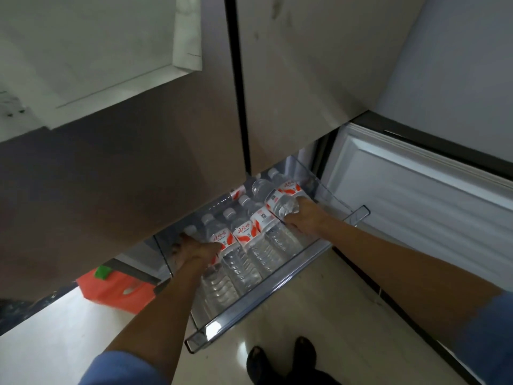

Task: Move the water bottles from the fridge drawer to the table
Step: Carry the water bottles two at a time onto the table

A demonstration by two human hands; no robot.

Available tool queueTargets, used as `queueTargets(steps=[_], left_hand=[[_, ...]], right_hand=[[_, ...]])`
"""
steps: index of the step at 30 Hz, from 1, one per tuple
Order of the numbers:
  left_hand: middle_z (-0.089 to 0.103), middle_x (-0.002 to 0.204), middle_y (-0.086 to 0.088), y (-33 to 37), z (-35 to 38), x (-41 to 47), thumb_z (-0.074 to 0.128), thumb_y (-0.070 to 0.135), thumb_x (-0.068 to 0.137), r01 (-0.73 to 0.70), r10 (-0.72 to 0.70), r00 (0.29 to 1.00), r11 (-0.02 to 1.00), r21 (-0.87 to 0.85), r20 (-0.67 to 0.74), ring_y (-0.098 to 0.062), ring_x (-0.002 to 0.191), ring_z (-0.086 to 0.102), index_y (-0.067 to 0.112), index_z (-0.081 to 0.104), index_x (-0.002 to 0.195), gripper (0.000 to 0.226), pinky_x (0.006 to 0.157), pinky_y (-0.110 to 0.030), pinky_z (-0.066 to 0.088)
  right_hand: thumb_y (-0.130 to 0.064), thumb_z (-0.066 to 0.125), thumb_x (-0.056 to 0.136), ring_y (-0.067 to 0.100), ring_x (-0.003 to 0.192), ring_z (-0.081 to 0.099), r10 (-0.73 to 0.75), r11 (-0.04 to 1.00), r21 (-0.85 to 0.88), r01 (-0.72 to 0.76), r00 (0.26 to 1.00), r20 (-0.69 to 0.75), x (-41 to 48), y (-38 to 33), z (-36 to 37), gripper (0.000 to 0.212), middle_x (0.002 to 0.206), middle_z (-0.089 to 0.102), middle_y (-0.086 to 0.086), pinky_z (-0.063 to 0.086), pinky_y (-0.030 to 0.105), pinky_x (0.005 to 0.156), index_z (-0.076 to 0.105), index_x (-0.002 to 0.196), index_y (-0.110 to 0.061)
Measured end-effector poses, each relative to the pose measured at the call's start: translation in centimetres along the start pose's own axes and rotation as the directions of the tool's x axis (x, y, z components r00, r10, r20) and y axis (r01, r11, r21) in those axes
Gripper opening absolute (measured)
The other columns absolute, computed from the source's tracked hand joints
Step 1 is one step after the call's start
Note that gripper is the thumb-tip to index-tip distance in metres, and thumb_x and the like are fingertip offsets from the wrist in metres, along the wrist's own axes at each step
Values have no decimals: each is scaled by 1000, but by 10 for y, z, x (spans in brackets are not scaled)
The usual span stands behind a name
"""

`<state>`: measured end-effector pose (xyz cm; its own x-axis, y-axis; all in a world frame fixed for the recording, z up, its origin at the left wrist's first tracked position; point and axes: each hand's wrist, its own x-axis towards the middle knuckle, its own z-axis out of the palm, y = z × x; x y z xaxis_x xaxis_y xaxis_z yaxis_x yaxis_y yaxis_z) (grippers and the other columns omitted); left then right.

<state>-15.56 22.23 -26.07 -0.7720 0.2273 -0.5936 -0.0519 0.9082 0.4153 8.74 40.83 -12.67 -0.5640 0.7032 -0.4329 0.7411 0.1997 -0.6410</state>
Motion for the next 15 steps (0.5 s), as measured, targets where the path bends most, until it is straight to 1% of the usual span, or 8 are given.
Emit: queueTargets(steps=[1, 3, 5, 9, 11, 12, 14, 15], left_hand=[[66, 103, -10, -14, 11, 32, 69, 81, 8, -17, 18, 1000, 1000, -19, 18, -27, 81, 69, 24, 52, 109, 117, 65, -42, 60], [69, 94, -7, -25, 18, 65, 66, 88, 9, -29, 31, 999, 995, -92, 23, -24, 75, 70, 24, 59, 100, 110, 64, -42, 59], [69, 97, -8, -8, -6, 25, 71, 80, 28, -19, 25, 999, 977, -215, 26, -26, 77, 71, 18, 59, 106, 100, 66, -45, 60], [66, 100, -9, 30, -45, -77, 75, 51, 70, -99, 123, 991, 927, -361, 45, -24, 77, 69, 8, 49, 116, 68, 67, -37, 58], [61, 98, -7, 42, -52, -106, 68, 39, 85, -236, 251, 968, 928, -288, 16, -18, 72, 62, 11, 43, 115, 48, 66, -32, 52], [60, 96, -7, 48, -54, -117, 62, 35, 91, -327, 336, 942, 924, -196, 12, -16, 70, 60, 12, 44, 114, 38, 62, -30, 49], [63, 92, -7, 60, -53, -137, 55, 33, 95, -495, 492, 869, 867, 59, 54, -17, 71, 61, 12, 50, 108, 25, 62, -30, 51], [63, 88, -5, 64, -55, -145, 54, 36, 94, -560, 558, 826, 800, 213, 77, -17, 73, 62, 14, 54, 102, 24, 67, -32, 54]], right_hand=[[-25, 62, 89, 27, 103, 61, 4, 1000, 0, -4, 1000, -16, -3, -1, -1, 43, 119, 60, 9, 53, 42, 90, 49, 128, -10], [-25, 62, 90, 28, 104, 60, 10, 1000, -13, -10, 999, -52, -7, -3, 0, 43, 117, 59, 8, 50, 36, 87, 49, 128, -10], [-26, 59, 92, 29, 106, 59, -10, 998, -60, 4, 995, -103, -10, -7, 4, 40, 119, 60, 11, 44, 31, 84, 50, 128, -9], [-35, 50, 96, 34, 110, 56, -40, 995, -98, 21, 979, -202, -17, -12, 7, 45, 125, 59, 16, 43, 35, 88, 47, 135, -13], [-36, 45, 98, 35, 107, 58, -40, 995, -97, 15, 963, -267, -21, -15, 4, 42, 120, 60, 18, 40, 33, 80, 49, 134, -13], [-36, 43, 99, 36, 104, 59, -44, 993, -118, 9, 954, -296, -25, -17, 1, 42, 117, 62, 20, 39, 32, 77, 51, 132, -13], [-37, 41, 99, 37, 102, 60, -71, 981, -194, 8, 945, -319, -33, -19, -4, 43, 113, 63, 22, 42, 35, 77, 52, 133, -13], [-37, 40, 99, 37, 103, 60, -79, 975, -224, 6, 945, -319, -37, -20, -7, 44, 113, 64, 22, 44, 36, 79, 51, 135, -14]])
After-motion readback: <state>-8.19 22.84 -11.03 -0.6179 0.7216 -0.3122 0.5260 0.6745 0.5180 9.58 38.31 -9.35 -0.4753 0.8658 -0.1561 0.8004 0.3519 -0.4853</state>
